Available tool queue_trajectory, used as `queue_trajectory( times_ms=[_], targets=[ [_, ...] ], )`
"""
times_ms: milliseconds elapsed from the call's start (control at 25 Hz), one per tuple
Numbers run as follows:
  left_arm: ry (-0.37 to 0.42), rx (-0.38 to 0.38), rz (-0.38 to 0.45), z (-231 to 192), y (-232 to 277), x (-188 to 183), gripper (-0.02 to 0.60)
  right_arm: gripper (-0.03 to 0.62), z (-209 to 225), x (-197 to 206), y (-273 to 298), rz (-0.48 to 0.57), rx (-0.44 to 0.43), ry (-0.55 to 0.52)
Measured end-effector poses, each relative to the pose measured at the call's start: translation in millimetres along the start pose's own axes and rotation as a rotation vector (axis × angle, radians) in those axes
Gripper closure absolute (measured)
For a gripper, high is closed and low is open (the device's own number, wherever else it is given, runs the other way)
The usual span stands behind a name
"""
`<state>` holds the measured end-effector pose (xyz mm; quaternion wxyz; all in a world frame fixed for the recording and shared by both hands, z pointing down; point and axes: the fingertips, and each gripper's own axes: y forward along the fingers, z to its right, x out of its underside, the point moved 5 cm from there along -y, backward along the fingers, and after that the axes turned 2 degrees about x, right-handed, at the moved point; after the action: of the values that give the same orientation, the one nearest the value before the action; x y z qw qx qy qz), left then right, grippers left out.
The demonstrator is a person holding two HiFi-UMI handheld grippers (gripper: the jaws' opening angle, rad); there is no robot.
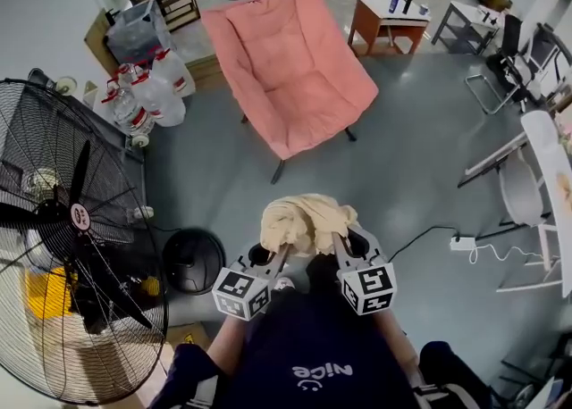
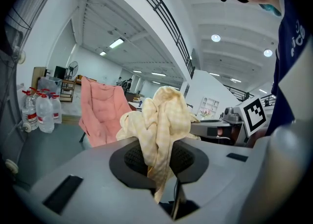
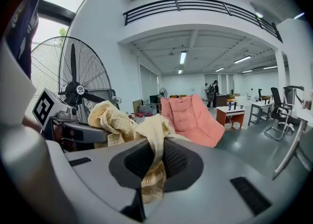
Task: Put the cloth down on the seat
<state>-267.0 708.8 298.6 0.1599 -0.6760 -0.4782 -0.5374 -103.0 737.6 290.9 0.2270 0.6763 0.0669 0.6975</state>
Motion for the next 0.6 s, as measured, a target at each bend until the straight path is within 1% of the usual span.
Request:
queue_trajectory(
  times_ms=[200,480,600],
  targets=[
    [-0.018,-0.047,0.011,-12,33,-16,0.5,0.531,30,-14,32,0.0,-0.049,-0.002],
    [-0.023,-0.109,0.032,-32,99,-51,0.5,0.531,89,-45,87,0.005,-0.113,-0.026],
    [-0.019,-0.128,0.042,-38,129,-64,0.5,0.531,117,-56,109,0.017,-0.141,-0.018]
  ],
)
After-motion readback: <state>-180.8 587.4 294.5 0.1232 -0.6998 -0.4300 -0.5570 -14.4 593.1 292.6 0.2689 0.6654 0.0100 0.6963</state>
